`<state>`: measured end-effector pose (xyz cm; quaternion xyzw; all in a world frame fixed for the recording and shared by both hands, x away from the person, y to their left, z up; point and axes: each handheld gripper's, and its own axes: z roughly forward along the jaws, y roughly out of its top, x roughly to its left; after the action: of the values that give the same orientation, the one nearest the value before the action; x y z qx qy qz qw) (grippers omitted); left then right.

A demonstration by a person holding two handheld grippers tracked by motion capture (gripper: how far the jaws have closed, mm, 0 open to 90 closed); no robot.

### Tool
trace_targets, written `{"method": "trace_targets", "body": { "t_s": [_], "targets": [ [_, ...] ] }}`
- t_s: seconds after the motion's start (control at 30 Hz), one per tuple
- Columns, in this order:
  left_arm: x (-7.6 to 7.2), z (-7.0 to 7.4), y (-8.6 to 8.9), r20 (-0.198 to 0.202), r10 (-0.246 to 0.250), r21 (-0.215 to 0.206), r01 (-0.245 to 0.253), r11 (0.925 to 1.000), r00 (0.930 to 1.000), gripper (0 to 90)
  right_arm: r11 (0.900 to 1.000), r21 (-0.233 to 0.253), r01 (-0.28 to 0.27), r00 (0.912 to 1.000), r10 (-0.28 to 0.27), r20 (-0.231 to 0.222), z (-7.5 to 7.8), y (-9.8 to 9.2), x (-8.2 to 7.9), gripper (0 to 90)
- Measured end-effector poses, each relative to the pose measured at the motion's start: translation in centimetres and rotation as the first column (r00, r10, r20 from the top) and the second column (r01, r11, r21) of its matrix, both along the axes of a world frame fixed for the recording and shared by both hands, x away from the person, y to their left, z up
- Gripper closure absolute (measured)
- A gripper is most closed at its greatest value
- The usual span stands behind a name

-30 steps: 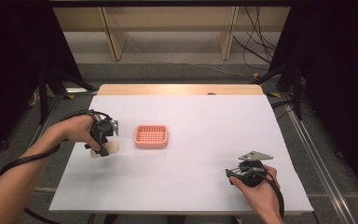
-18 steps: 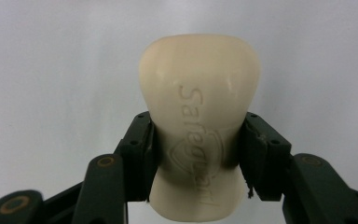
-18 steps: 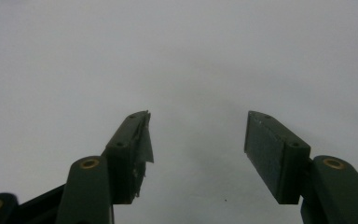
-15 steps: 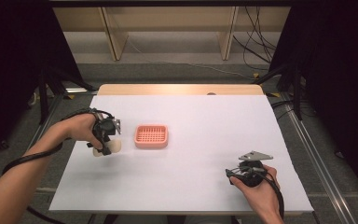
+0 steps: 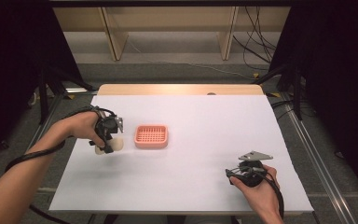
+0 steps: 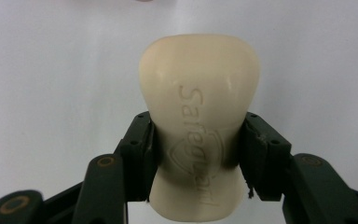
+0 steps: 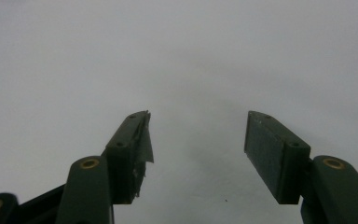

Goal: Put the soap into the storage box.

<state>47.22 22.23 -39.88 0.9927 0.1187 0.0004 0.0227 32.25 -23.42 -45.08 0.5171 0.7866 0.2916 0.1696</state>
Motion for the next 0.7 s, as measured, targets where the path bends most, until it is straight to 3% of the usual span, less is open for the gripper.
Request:
{"method": "trace_targets", "body": {
  "t_s": [0.7],
  "targets": [
    [0.4, 0.3, -1.2, 0.007, -0.014, -0.001, 0.014, 0.9999, 0.9999, 49.8, 1.0, 0.004, 0.002, 1.0, -0.002, 0.0, 0.0, 0.0, 0.0, 41.1]
  ]
}}
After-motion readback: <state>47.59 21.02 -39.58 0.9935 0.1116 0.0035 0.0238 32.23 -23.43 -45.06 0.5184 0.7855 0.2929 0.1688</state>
